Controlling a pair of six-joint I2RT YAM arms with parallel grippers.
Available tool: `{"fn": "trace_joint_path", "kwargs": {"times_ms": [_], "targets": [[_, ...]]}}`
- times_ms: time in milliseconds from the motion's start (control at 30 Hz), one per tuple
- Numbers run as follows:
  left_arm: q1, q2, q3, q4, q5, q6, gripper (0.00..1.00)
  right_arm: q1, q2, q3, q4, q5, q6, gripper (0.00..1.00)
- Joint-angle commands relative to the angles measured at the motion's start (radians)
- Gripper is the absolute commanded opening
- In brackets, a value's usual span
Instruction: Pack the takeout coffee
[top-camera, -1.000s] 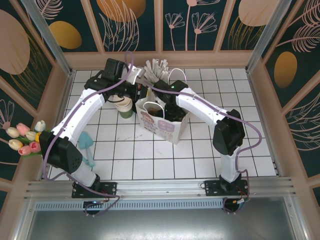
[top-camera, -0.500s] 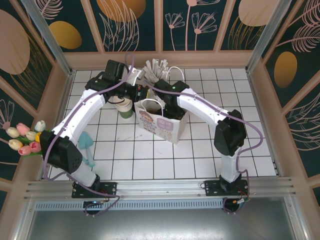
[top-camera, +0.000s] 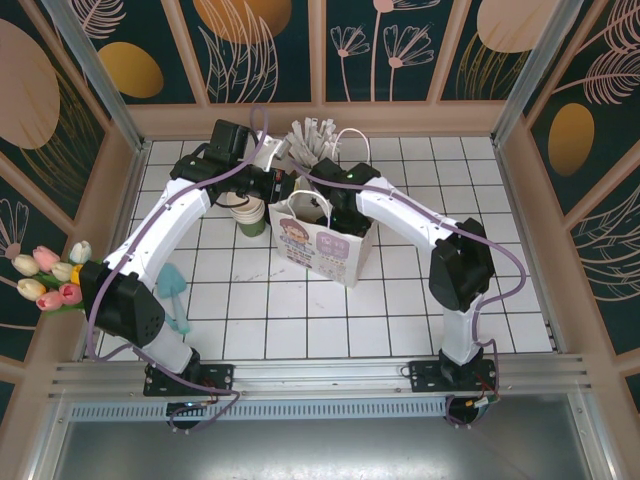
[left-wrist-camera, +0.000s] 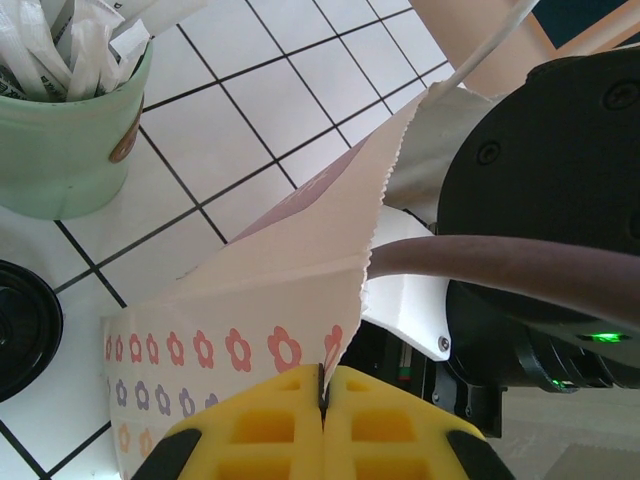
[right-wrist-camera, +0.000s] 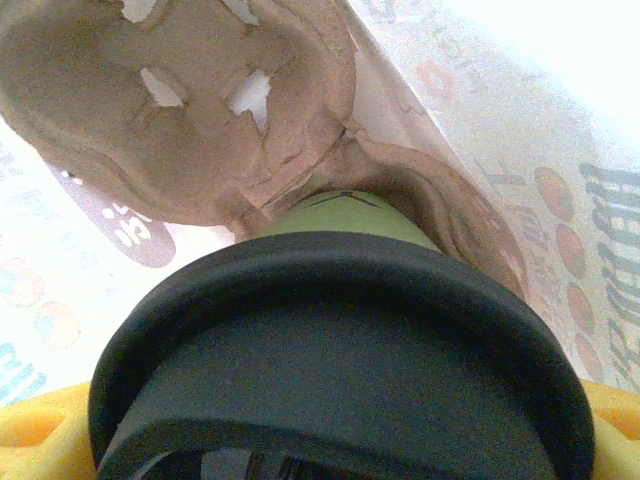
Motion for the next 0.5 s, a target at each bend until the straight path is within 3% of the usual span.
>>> {"fn": "trace_joint_path", "kwargs": {"times_ms": [0,467], "targets": [[-0.002,-0.019,-0.012,0.001,0.025,0.000,0.00,-0.008,0.009,-0.050,0.034,0.006,-0.018,0.49],[-0.002,-0.017,-0.014,0.007,0.027,-0.007,0.00,-0.010,0.000,-0.123,0.074,-0.004,-0.025,0.49]]}}
